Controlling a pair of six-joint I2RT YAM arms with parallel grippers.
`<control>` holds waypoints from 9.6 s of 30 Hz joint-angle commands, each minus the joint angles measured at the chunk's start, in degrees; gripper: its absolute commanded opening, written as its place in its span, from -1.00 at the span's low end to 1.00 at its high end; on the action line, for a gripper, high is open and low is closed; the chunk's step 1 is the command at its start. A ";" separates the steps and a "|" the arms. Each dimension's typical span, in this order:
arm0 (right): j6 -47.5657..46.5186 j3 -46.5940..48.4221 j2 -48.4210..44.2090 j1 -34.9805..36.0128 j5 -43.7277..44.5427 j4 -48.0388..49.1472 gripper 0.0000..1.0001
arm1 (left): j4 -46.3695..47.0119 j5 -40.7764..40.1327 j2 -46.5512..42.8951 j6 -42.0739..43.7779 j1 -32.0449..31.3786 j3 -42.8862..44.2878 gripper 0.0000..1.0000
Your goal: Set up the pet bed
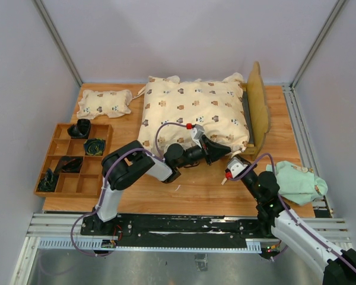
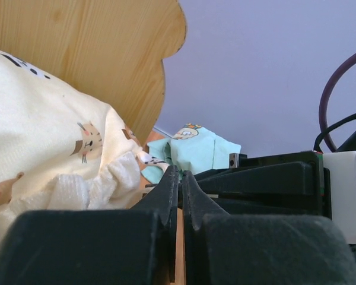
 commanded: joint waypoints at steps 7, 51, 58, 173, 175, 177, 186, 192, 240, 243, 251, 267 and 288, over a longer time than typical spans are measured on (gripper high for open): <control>10.23 2.45 -1.95 -0.47 1.59 -8.26 -0.68 | 1.96 -2.40 0.74 0.98 -0.38 1.51 -0.99; 80.00 1.73 4.29 0.58 17.99 -20.42 -0.12 | -11.08 -8.87 -0.75 7.56 -2.92 9.67 -0.99; 79.83 2.24 -0.54 1.20 25.92 -25.04 -0.99 | -15.10 -12.71 -1.43 9.08 -2.93 12.07 -0.99; 67.92 36.13 0.01 -35.52 -7.51 -56.40 -0.19 | -58.32 -26.39 -36.34 23.55 -3.56 -7.04 0.98; 70.54 33.87 -2.62 -30.52 -6.72 -56.24 -0.20 | -60.85 -27.36 -38.26 23.55 -2.44 -6.13 0.98; 73.36 30.68 -4.51 -25.22 -4.38 -54.60 -0.22 | -63.57 -28.07 -39.87 22.56 -0.71 -5.47 0.98; 85.55 19.78 4.38 0.38 16.97 -35.13 -0.22 | -75.03 -32.41 -47.91 18.69 7.25 -4.54 0.98; 91.15 16.04 14.25 4.53 31.31 -19.01 -0.08 | -74.74 -30.92 -50.43 19.07 8.22 -7.73 0.98; 64.20 21.87 0.42 -11.54 23.05 -44.00 -1.00 | -73.74 -41.49 -37.30 18.36 9.73 -8.22 0.98; 64.78 21.56 1.16 -11.54 20.04 -42.29 -0.99 | -79.05 -38.46 -41.47 19.25 9.25 -5.77 0.90; 65.44 29.83 1.27 -11.54 22.05 -57.09 0.06 | -79.48 -33.90 -50.03 9.33 4.86 -8.09 0.69; 82.63 22.73 13.56 5.64 19.88 -28.50 0.04 | -59.23 -29.22 -30.87 -3.84 1.29 -8.41 0.60; 74.11 23.24 26.55 5.34 34.04 -21.44 -0.99 | -58.80 -35.56 -28.25 -2.02 1.37 -7.50 -1.00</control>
